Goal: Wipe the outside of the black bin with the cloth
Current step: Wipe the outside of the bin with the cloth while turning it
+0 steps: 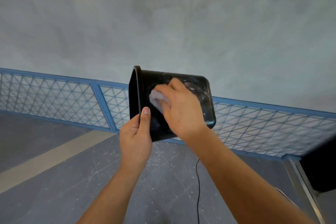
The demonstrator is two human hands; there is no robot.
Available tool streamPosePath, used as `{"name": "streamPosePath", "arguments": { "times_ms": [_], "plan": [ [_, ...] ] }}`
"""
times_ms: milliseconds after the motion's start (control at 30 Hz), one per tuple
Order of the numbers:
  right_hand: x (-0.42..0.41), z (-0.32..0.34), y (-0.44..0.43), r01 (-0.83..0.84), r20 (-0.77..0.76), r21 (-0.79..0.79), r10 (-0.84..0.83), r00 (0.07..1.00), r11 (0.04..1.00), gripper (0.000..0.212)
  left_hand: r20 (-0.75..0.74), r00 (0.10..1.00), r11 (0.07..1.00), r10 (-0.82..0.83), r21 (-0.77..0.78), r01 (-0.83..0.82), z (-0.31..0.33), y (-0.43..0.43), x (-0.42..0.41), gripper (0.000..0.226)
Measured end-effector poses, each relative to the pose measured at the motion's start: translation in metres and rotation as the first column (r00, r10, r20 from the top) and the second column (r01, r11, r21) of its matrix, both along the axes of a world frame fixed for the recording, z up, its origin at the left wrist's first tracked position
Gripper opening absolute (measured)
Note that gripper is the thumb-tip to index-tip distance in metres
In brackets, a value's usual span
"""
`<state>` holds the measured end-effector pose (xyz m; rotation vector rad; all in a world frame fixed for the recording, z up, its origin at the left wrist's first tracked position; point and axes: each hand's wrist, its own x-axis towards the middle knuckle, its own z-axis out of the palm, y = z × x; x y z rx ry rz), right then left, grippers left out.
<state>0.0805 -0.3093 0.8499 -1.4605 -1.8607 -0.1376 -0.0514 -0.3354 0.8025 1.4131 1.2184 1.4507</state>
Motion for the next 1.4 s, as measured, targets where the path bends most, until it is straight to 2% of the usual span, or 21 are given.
{"name": "streamPosePath", "arguments": {
  "times_ms": [100, 200, 233, 333, 500, 567, 667, 767, 867, 1000, 1233, 1400],
  "plan": [
    [-0.010, -0.009, -0.022, -0.066, -0.016, -0.065, 0.066, 0.998, 0.996, 0.026, -0.035, 0.999, 1.000, 0.002, 0.011, -0.002, -0.005, 0.003, -0.004, 0.069],
    [-0.016, -0.001, 0.008, 0.030, 0.021, -0.037, -0.029, 0.999, 0.999, 0.018, -0.023, 0.999, 0.999, 0.033, 0.003, -0.033, -0.001, -0.002, -0.002, 0.054],
    [-0.017, 0.006, 0.020, 0.074, 0.036, -0.016, -0.074, 0.997, 0.997, 0.016, -0.037, 0.998, 0.998, 0.055, 0.009, -0.054, -0.003, -0.002, 0.000, 0.055],
    [-0.012, 0.017, 0.025, 0.147, 0.050, -0.014, -0.146, 0.988, 0.989, 0.019, -0.047, 0.997, 0.997, 0.061, 0.039, -0.059, 0.003, 0.001, 0.002, 0.052],
    [-0.022, -0.012, -0.031, 0.043, -0.001, -0.056, -0.043, 0.999, 0.998, 0.023, -0.054, 0.996, 0.997, 0.070, -0.007, -0.071, -0.005, 0.001, -0.001, 0.047],
    [-0.022, -0.016, -0.021, 0.104, -0.025, -0.074, -0.106, 0.994, 0.992, 0.022, -0.068, 0.995, 0.996, 0.075, -0.036, -0.077, -0.010, -0.003, -0.003, 0.049],
    [-0.021, -0.014, 0.003, 0.197, 0.024, -0.042, -0.196, 0.980, 0.979, 0.021, -0.066, 0.993, 0.994, 0.095, -0.047, -0.098, -0.010, -0.005, -0.001, 0.051],
    [-0.028, -0.021, -0.012, 0.193, 0.048, -0.043, -0.191, 0.980, 0.980, 0.021, -0.036, 0.992, 0.990, 0.123, -0.058, -0.125, -0.005, -0.001, -0.002, 0.051],
    [-0.021, -0.037, -0.044, 0.142, 0.013, -0.065, -0.141, 0.990, 0.988, 0.019, -0.009, 0.990, 0.987, 0.138, -0.081, -0.138, 0.000, 0.002, -0.006, 0.050],
    [-0.003, -0.035, -0.038, 0.227, -0.108, -0.028, -0.228, 0.968, 0.974, 0.022, -0.056, 0.987, 0.985, 0.153, -0.071, -0.157, 0.003, -0.001, 0.000, 0.055],
    [-0.016, -0.040, -0.055, 0.175, -0.048, -0.037, -0.177, 0.983, 0.984, 0.022, 0.039, 0.987, 0.983, 0.157, -0.107, -0.152, 0.005, 0.001, 0.007, 0.051],
    [0.016, -0.035, -0.060, 0.272, -0.191, 0.039, -0.260, 0.946, 0.961, 0.034, -0.014, 0.993, 0.989, 0.121, -0.080, -0.122, 0.012, -0.010, 0.016, 0.055]
  ]
}}
